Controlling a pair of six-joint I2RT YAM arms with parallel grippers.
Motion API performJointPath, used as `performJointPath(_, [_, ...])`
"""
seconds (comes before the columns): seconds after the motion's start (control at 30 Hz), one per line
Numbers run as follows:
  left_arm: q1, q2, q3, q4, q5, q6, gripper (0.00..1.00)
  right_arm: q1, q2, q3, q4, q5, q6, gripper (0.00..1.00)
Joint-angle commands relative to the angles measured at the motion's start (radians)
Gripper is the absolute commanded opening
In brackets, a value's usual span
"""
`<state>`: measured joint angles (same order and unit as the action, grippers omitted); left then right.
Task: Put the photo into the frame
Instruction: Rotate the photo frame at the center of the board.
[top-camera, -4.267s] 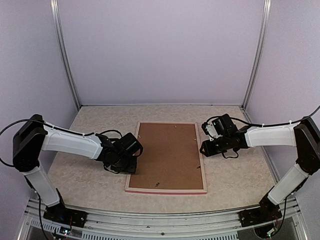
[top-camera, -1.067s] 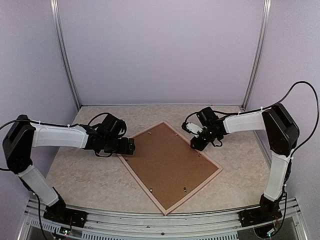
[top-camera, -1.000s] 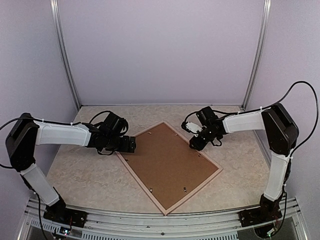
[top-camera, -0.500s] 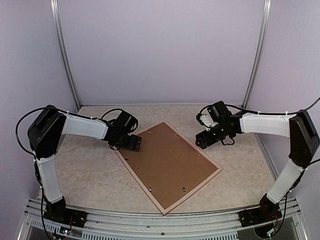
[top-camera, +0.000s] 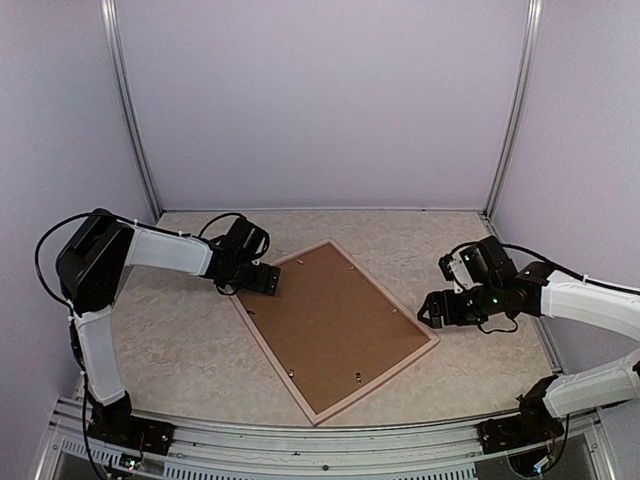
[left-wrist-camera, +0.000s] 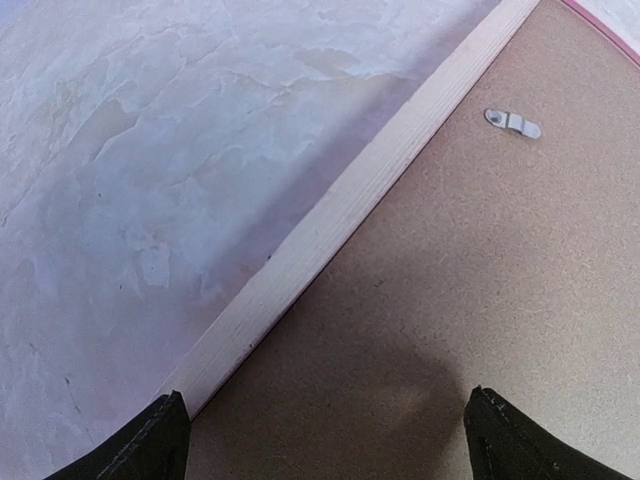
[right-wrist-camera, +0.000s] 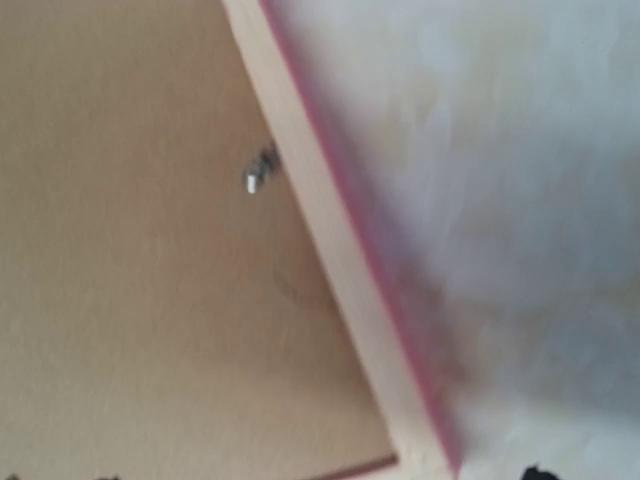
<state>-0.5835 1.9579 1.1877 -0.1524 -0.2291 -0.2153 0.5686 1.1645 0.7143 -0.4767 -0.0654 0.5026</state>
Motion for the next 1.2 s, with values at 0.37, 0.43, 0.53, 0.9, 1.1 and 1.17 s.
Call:
performJointPath(0.37, [0.045, -0.097, -0.062, 0.163, 0.061, 0.045, 0.97, 0.144, -0.019, -0.096, -0.056, 0.039, 0.239, 0.86])
performJointPath(0.43, [0.05, -0.115, -0.069, 0.189, 0.073, 0.05, 0.97, 0.153, -0.02, -0.108, -0.046, 0.033, 0.253, 0.86])
performJointPath(0.53, [0.067, -0.091, -0.034, 0.164, 0.084, 0.048, 0.97, 0.169, -0.012, -0.129, -0.04, 0.029, 0.272, 0.86])
performJointPath(0.9, [0.106, 0.1, 0.134, 0.051, 0.142, 0.071, 0.98, 0.229, 0.097, -0.16, 0.105, 0.012, 0.323, 0.84])
performJointPath(1.1, [0.127, 0.136, 0.136, 0.028, 0.26, 0.072, 0.95, 0.229, 0.146, -0.152, 0.174, 0.034, 0.347, 0.83])
performJointPath(1.17, [0.128, 0.128, 0.117, 0.034, 0.305, 0.065, 0.92, 0.225, 0.168, -0.137, 0.179, 0.056, 0.346, 0.83])
